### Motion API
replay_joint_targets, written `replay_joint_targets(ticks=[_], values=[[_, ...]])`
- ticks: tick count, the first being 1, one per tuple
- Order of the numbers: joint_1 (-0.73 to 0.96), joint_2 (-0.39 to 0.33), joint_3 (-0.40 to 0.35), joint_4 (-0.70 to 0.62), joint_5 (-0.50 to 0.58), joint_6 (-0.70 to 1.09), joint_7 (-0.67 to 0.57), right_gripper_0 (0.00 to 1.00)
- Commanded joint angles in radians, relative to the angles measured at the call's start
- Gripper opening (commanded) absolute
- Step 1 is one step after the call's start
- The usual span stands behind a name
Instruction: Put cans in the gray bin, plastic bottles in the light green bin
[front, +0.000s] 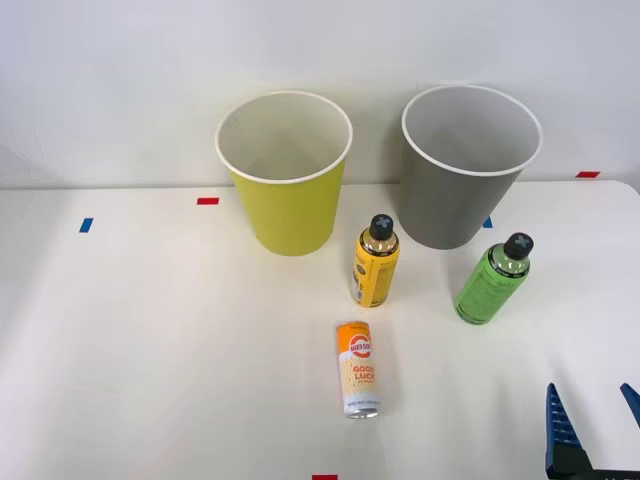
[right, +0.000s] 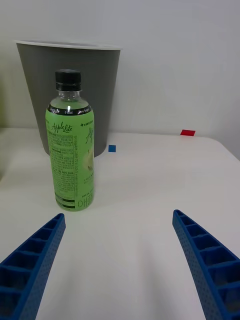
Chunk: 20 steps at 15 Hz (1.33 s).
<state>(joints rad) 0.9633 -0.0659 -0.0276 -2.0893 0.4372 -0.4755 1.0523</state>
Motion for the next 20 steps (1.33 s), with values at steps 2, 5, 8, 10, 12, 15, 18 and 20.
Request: replay_joint_targets(ticks=[2, 5, 8, 10, 12, 15, 18, 20], values=[[0.0, 0.0, 0.0, 0.0, 0.0, 0.0, 0.0, 0.73], [0.0, 0.0, 0.0, 0.0, 0.0, 0.0, 0.0, 0.73], [0.0, 0.0, 0.0, 0.0, 0.0, 0.0, 0.0, 0.74], [0.0, 0.0, 0.0, 0.0, 0.0, 0.0, 0.0, 0.73], [0.0, 0.0, 0.0, 0.0, 0.0, 0.0, 0.0, 0.74], [0.0, 0.0, 0.0, 0.0, 0.0, 0.0, 0.0, 0.73], [0.0, 0.0, 0.0, 0.0, 0.0, 0.0, 0.0, 0.74], [0.0, 0.0, 0.0, 0.0, 0.0, 0.0, 0.0, 0.73]])
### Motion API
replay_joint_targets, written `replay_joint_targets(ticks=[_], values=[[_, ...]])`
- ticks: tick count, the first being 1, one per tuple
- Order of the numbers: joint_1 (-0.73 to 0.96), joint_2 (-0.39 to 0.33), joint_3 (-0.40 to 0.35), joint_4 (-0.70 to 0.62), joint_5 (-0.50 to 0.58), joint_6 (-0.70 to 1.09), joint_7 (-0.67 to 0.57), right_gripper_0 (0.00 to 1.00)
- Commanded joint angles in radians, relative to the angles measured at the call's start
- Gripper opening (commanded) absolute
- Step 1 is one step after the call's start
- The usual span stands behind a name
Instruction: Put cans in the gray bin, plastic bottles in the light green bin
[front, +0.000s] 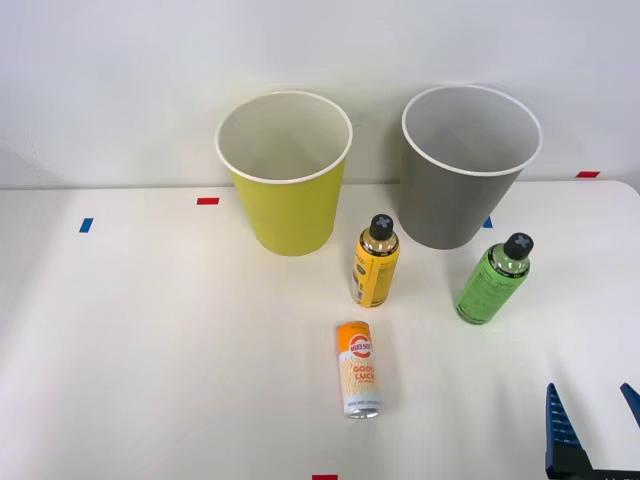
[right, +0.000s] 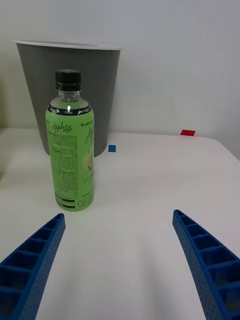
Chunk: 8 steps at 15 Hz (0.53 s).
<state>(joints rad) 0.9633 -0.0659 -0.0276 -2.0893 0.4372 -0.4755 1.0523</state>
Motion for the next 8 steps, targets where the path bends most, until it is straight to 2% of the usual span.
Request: replay_joint_targets(ticks=[1, 4, 8], values=[[0.0, 0.0, 0.0, 0.0, 0.0, 0.0, 0.0, 0.74], [-0.015, 0.003, -0.003, 0.071, -0.037, -0.009, 0.003, 0.74], [-0.037, -0.041, 0.005, 0.071, -0.052, -0.052, 0.025, 0.73]])
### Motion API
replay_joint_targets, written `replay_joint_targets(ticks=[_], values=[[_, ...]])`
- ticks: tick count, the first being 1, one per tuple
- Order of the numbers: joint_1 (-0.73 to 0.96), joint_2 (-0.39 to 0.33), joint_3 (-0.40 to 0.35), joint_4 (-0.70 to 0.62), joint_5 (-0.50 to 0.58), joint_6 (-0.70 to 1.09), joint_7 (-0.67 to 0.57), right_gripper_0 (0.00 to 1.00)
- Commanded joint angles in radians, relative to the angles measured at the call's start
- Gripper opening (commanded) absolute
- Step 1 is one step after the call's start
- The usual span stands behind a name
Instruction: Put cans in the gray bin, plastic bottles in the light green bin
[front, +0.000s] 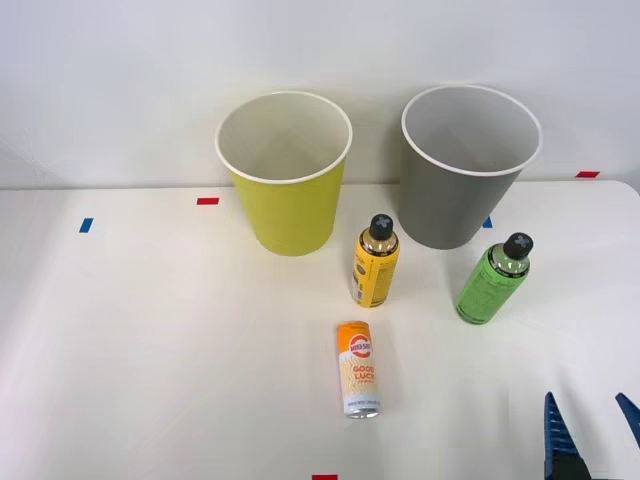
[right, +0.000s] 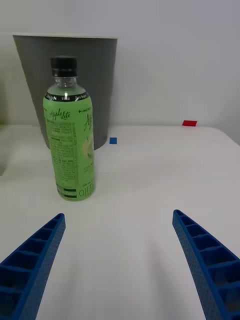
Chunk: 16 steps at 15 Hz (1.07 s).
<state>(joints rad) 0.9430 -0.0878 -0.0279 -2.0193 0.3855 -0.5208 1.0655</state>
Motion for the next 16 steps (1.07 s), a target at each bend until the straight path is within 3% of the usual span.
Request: replay_joint_targets(ticks=[1, 9, 16], values=[[-0.026, -0.029, 0.014, 0.001, -0.002, -0.002, 0.013, 0.73], [-0.113, 0.013, 0.091, 0.001, -0.171, 0.16, 0.053, 0.73], [-0.253, 0.002, 0.134, 0.001, -0.181, 0.314, 0.091, 0.74]])
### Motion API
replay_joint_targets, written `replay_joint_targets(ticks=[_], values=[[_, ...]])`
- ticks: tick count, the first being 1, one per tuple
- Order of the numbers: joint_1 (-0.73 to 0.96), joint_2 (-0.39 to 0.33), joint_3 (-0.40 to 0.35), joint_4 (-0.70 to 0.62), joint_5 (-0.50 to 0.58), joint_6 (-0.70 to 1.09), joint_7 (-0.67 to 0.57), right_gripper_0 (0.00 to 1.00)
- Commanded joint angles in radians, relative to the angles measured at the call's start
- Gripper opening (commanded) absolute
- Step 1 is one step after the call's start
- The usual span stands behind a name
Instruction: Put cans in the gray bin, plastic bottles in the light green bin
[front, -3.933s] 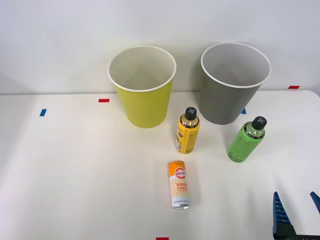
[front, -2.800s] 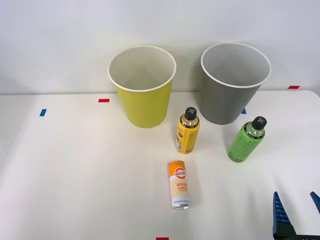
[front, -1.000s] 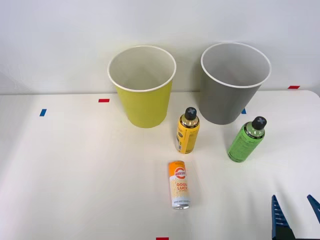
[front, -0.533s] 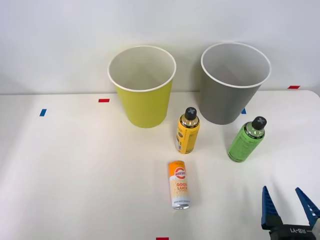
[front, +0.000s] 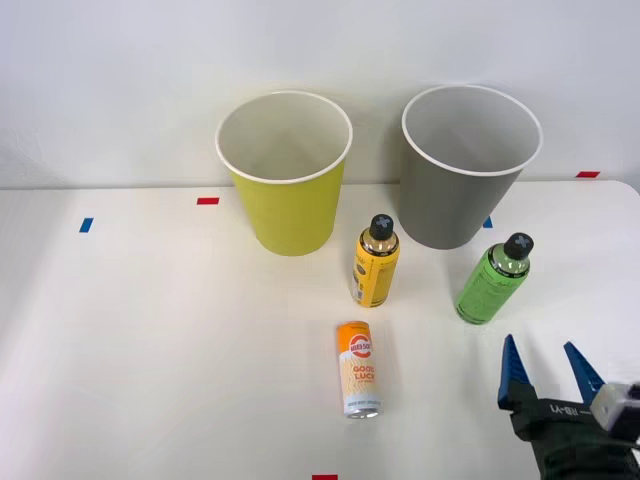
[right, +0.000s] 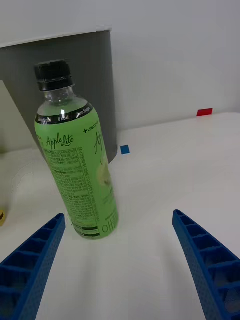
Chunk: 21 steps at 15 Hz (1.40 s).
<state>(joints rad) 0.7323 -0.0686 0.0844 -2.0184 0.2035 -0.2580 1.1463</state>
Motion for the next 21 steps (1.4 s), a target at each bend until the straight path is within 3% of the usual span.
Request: replay_joint_targets(ticks=[1, 3, 4, 5, 12, 21], values=[[-0.071, -0.025, 0.029, 0.0, 0.0, 0.074, 0.017, 0.73], [-0.117, -0.043, 0.034, 0.0, 0.004, 0.106, 0.029, 0.75], [-0.136, -0.053, 0.035, 0.0, 0.005, 0.126, 0.033, 0.91], [-0.156, -0.065, 0.04, 0.001, 0.008, 0.148, 0.038, 1.0], [-0.297, -0.069, 0.035, 0.092, 0.002, 0.158, 0.041, 1.0], [-0.383, -0.073, 0.006, 0.092, 0.01, 0.238, 0.04, 1.0]])
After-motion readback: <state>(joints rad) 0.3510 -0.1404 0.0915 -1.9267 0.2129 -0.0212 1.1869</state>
